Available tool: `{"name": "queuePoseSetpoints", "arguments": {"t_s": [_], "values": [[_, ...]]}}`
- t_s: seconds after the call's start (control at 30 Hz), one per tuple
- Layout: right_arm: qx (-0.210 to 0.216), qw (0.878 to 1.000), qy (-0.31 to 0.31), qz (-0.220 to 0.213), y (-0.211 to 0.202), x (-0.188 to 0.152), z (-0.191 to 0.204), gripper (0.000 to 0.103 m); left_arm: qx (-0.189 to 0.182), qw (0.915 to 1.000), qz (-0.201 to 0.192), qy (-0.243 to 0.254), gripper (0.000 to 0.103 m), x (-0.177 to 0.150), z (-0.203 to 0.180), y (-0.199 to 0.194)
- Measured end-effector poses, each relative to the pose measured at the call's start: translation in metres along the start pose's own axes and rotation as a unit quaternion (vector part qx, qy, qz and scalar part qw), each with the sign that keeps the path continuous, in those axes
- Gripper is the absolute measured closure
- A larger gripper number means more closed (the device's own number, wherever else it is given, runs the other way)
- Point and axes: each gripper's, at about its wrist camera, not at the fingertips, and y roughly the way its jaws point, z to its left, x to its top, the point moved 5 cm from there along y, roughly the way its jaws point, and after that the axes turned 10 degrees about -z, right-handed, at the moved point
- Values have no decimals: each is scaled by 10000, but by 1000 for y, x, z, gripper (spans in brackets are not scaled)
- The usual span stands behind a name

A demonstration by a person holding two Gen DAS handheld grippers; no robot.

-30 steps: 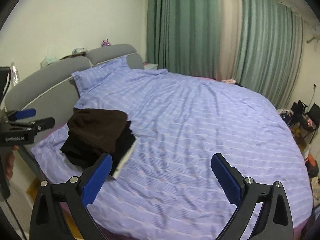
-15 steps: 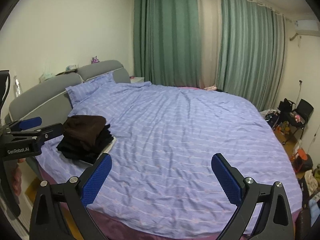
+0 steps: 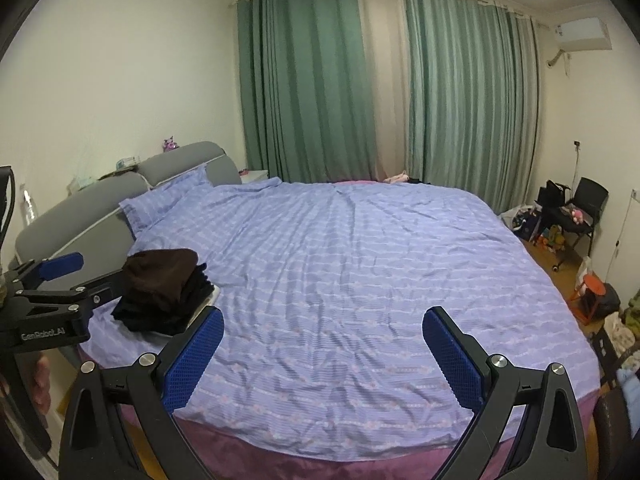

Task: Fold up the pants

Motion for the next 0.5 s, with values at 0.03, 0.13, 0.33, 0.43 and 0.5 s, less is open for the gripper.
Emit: {"name": "queuePoseSetpoints", "arguments": {"t_s": [0.03,0.13,0.33,0.43,0.5], "values": [[-20,10000,10,-9,-2,0,-2,3,-24,10000,-5,50,0,0,-1,-2],[-70,10000,65,-10,-5,0,-3,3,-42,10000,15,72,0,-1,-2,-7],[-94,9999,120,9,-11,-1,0,3,-129,9999,3,61,0,-2,-7,-14],[-134,9998,117,-4,-14,-2,2,3,-183,9998,-8,105,0,-1,-7,-15],[-172,9998,111,-1,-15,-3,4,3,-207,9997,-3,120,0,-1,-9,-15]]}}
